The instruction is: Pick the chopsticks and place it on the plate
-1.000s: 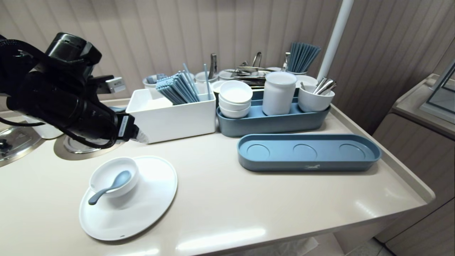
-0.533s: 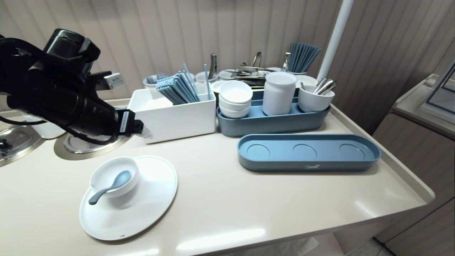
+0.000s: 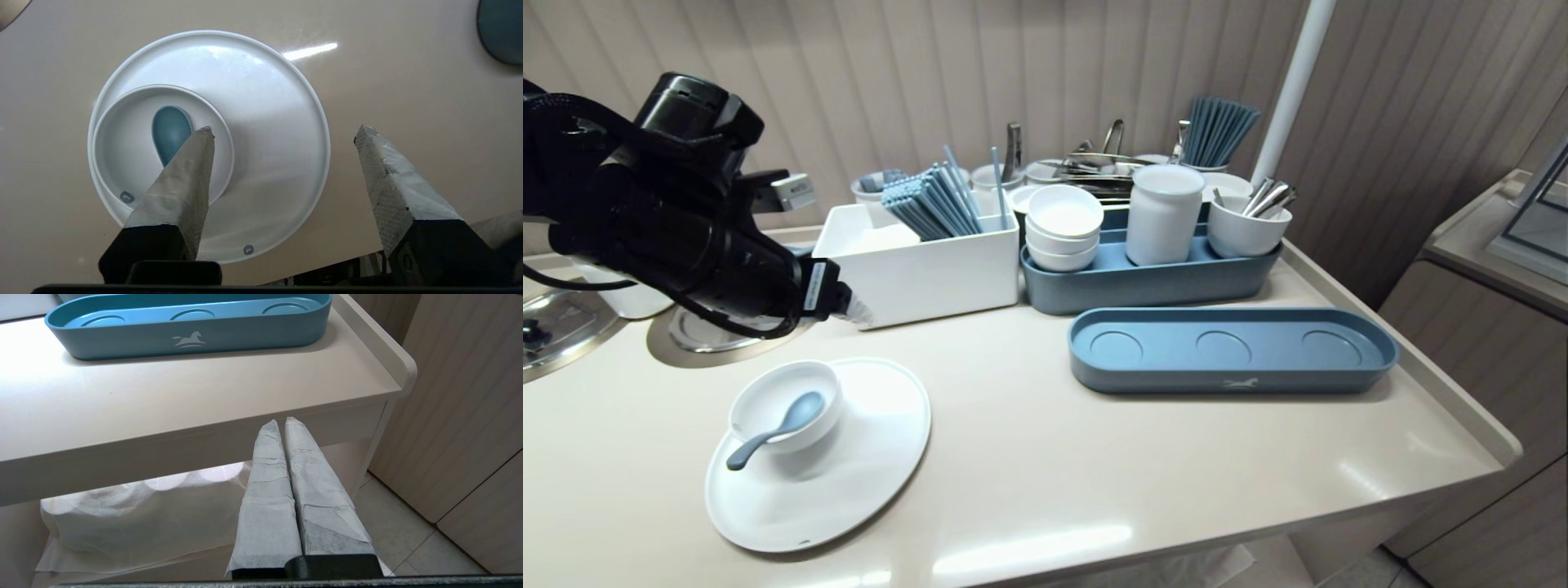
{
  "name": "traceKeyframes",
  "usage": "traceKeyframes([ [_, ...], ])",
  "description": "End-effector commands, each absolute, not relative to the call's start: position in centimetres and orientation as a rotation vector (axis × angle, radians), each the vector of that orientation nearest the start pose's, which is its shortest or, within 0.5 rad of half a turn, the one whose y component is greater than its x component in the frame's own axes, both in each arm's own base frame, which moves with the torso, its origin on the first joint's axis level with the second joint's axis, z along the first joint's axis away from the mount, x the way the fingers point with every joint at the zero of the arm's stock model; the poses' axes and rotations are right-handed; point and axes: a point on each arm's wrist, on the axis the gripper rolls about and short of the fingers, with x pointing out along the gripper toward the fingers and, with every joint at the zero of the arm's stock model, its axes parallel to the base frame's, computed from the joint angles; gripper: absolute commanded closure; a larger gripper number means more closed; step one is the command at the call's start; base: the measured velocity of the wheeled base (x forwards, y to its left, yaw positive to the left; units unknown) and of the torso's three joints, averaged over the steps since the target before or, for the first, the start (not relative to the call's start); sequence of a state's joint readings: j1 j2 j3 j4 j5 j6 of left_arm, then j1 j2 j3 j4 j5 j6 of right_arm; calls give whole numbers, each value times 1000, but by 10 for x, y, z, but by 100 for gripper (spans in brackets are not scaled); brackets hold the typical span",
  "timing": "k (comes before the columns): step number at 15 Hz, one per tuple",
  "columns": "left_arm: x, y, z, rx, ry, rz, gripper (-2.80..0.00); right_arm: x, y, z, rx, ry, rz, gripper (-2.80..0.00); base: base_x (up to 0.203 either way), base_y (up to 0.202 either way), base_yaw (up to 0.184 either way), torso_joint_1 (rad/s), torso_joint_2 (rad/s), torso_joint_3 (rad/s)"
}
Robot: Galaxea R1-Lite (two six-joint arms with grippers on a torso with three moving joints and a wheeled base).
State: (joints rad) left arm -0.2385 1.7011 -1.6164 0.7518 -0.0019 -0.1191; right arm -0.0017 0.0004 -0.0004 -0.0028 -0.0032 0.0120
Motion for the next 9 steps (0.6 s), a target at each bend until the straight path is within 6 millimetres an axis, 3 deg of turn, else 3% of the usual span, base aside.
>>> traceKeyframes([
  [1, 280, -68, 281, -12, 851, -177, 0, -23, 0, 76, 12, -2, -5, 0, 0, 0, 0, 0, 0, 0],
  [9, 276, -68, 285, -15, 841, -177, 0, -23, 0, 76, 12, -2, -5, 0, 0, 0, 0, 0, 0, 0],
])
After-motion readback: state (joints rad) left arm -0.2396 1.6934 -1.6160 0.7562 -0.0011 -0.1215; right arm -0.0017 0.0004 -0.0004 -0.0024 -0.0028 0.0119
